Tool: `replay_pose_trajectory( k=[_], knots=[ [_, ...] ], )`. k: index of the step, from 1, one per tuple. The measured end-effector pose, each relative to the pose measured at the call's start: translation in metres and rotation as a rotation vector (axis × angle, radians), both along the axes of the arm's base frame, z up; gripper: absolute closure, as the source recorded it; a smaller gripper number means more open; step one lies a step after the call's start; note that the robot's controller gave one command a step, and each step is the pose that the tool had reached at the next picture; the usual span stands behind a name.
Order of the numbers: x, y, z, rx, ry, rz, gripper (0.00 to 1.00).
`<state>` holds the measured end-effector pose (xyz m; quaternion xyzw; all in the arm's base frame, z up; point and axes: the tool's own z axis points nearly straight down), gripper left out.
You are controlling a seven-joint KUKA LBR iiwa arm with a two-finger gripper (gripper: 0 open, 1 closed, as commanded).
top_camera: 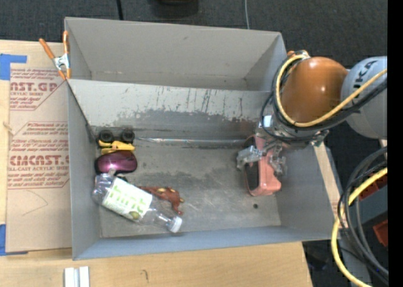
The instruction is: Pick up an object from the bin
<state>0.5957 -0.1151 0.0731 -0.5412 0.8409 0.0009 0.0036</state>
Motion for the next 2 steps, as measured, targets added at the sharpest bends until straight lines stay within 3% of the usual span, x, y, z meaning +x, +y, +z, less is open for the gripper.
replay_pose_trajectory(
  k=[1, 2],
  knots=[
    [-0.001, 0.001, 0.021, -0.002, 0.007, -0.003, 1.0],
    [0.0, 0.002, 0.086, -0.003, 0.003, -0.001, 1.0]
  ],
)
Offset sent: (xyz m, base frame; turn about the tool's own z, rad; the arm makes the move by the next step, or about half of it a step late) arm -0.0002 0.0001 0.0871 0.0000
